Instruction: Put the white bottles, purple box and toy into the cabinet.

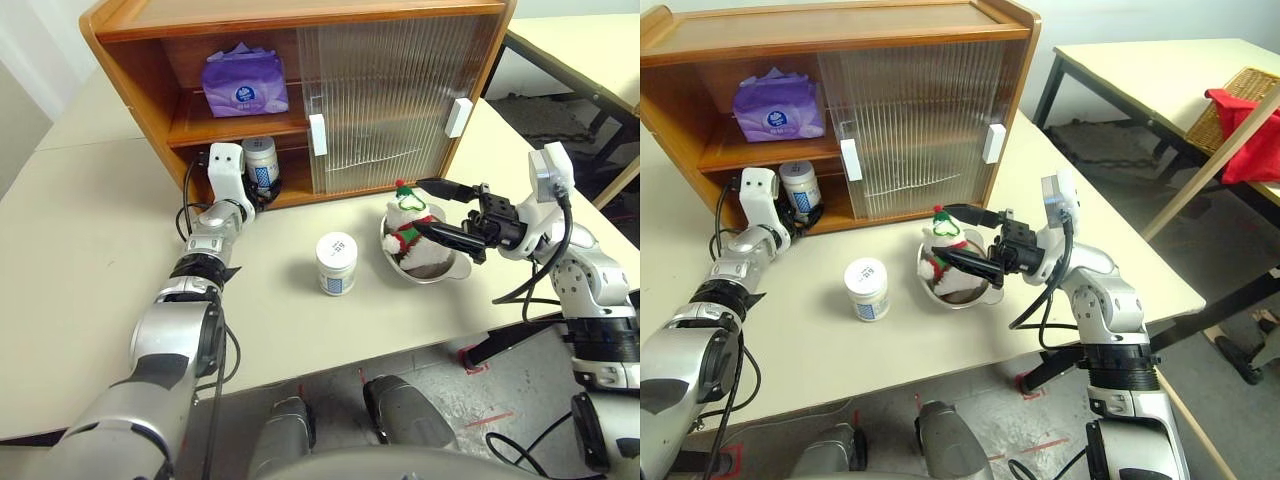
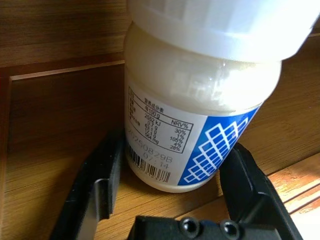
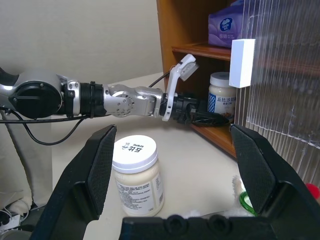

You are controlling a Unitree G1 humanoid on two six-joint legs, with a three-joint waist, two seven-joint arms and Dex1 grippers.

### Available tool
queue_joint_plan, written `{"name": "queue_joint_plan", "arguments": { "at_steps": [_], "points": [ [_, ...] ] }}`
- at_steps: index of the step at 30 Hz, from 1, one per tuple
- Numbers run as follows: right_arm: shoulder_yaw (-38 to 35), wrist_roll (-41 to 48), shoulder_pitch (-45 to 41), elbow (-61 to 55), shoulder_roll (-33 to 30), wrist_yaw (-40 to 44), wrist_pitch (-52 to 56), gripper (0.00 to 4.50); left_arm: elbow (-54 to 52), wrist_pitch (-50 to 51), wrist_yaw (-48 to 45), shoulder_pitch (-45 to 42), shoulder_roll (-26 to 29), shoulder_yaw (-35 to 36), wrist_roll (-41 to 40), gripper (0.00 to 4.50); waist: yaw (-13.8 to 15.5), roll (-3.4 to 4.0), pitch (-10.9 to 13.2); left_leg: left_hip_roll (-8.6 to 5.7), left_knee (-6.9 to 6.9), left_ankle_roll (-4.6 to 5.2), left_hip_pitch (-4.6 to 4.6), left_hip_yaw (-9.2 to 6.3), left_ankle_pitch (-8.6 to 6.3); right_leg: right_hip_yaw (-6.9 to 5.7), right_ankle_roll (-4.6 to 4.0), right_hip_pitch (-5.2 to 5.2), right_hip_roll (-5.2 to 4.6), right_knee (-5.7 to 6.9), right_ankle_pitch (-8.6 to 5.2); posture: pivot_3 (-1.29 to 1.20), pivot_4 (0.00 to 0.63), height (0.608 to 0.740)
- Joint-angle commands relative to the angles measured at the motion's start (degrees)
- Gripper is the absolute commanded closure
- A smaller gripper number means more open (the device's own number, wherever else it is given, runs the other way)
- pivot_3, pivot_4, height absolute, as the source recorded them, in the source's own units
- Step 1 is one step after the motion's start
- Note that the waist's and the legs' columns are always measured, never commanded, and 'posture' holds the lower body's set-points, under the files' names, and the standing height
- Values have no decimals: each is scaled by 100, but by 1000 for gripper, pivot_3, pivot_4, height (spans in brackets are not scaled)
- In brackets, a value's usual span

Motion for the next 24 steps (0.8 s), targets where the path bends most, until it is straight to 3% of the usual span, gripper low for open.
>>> {"name": "queue_joint_plan", "arguments": {
  "at_steps": [1,13,24],
  "points": [
    [27,-41,8,-74,13,-10,-54,0,136,-30,-66,-59,-82,31,3,21,2,0,0,-6,0,2,0,-2,1,1,0,0,-4,0,1,-291,71,740],
    [67,-74,-74,16,41,37,-81,0,-715,154,-390,593,-164,116,-280,21,6,1,0,-38,1,4,8,-3,4,1,4,8,-4,2,4,-277,69,740],
    [89,-76,-96,80,50,111,-90,0,-3478,1466,-147,2073,17,174,-505,21,26,1,0,-42,2,2,15,-2,5,0,-2,13,-4,3,7,-265,72,740]
  ]
}}
